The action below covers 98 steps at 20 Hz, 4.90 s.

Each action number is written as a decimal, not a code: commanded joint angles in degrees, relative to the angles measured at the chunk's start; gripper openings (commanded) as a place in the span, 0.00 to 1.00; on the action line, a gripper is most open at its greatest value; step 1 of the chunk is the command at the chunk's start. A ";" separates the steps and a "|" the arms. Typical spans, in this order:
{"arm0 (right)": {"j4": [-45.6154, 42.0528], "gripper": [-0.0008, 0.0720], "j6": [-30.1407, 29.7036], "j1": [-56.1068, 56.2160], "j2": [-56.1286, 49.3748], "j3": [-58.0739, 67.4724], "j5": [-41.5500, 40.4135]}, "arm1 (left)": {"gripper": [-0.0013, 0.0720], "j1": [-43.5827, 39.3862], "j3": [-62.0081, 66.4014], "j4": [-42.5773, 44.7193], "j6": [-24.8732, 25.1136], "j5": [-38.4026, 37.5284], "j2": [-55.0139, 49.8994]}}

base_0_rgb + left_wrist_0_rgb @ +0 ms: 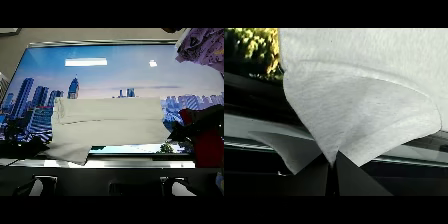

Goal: Fold the clothes and pants, and hang the long-sleeved shirts on hangers.

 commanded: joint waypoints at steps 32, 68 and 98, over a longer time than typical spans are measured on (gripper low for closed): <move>-2.40 0.41 7.50 15.30 -27.56 30.80 32.72 | 0.36 -15.96 44.57 -19.10 5.20 29.35 -63.60; -7.89 0.05 5.33 7.48 -9.70 40.92 1.25 | 0.04 -52.28 52.41 -22.36 -8.41 43.23 -65.40; -3.02 0.05 25.55 33.40 -3.26 40.92 12.98 | 0.04 -42.56 76.30 17.46 -17.44 5.11 -58.42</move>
